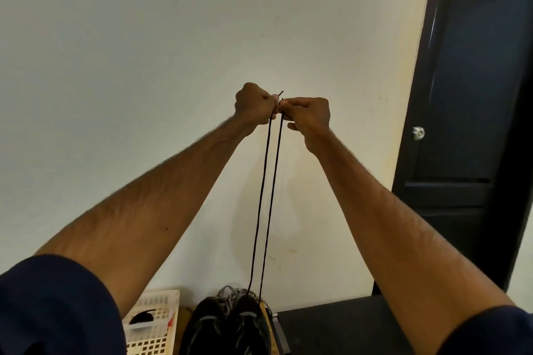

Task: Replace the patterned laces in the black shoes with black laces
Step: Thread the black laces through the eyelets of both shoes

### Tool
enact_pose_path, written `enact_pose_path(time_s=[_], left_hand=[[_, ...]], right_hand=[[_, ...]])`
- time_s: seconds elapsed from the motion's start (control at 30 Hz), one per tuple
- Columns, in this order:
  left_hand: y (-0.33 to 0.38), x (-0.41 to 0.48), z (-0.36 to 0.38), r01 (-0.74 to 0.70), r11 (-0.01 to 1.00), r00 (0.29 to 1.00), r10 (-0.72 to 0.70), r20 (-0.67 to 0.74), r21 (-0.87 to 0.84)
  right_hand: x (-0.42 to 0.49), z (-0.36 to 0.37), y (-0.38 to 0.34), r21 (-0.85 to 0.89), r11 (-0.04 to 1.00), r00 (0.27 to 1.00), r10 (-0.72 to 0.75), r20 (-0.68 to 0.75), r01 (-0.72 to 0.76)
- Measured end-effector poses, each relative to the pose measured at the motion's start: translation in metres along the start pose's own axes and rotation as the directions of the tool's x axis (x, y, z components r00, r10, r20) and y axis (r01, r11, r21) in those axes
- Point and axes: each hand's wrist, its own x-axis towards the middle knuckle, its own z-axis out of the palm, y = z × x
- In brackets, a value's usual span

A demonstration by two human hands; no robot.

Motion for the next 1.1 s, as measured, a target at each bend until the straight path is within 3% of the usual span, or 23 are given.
enact_pose_path(time_s=[0.2, 0.4, 0.5, 0.63, 0.77, 0.87, 0.93, 1.1], left_hand=[[0.003, -0.002, 0.002, 0.0, 0.997, 0.998, 0.005, 0.066, -0.081], [-0.005, -0.012, 0.01, 0.081, 0.977, 0.996, -0.085, -0.011, -0.197], [-0.044, -0.031, 0.021, 0.08, 0.994, 0.991, -0.087, -0.101, -0.068], [-0.136, -0.083, 0.047, 0.185, 0.981, 0.982, -0.183, -0.042, 0.06], [-0.242, -0.169, 0.073, 0.327, 0.9, 0.922, -0.371, 0.109, 0.288], [-0.3, -0.231, 0.081, 0.36, 0.805, 0.838, -0.501, 0.216, 0.471], [-0.328, -0.258, 0.085, 0.357, 0.777, 0.796, -0.544, 0.266, 0.519], [-0.356, -0.283, 0.091, 0.282, 0.763, 0.763, -0.546, 0.346, 0.582]], right_hand=[[0.01, 0.002, 0.0, -0.043, 0.999, 0.998, -0.014, -0.059, 0.012], [-0.004, 0.004, 0.015, -0.091, 0.996, 0.996, -0.022, -0.085, 0.014], [-0.037, 0.006, 0.049, -0.028, 1.0, 1.0, 0.011, -0.019, -0.011], [-0.099, 0.015, 0.144, -0.271, 0.956, 0.975, 0.154, 0.159, -0.107], [-0.183, 0.016, 0.266, -0.615, 0.774, 0.837, 0.429, 0.34, -0.147], [-0.233, 0.015, 0.333, -0.753, 0.651, 0.701, 0.581, 0.414, -0.096], [-0.247, 0.017, 0.359, -0.75, 0.655, 0.657, 0.605, 0.449, -0.09], [-0.242, 0.02, 0.381, -0.77, 0.636, 0.675, 0.589, 0.443, -0.05]])
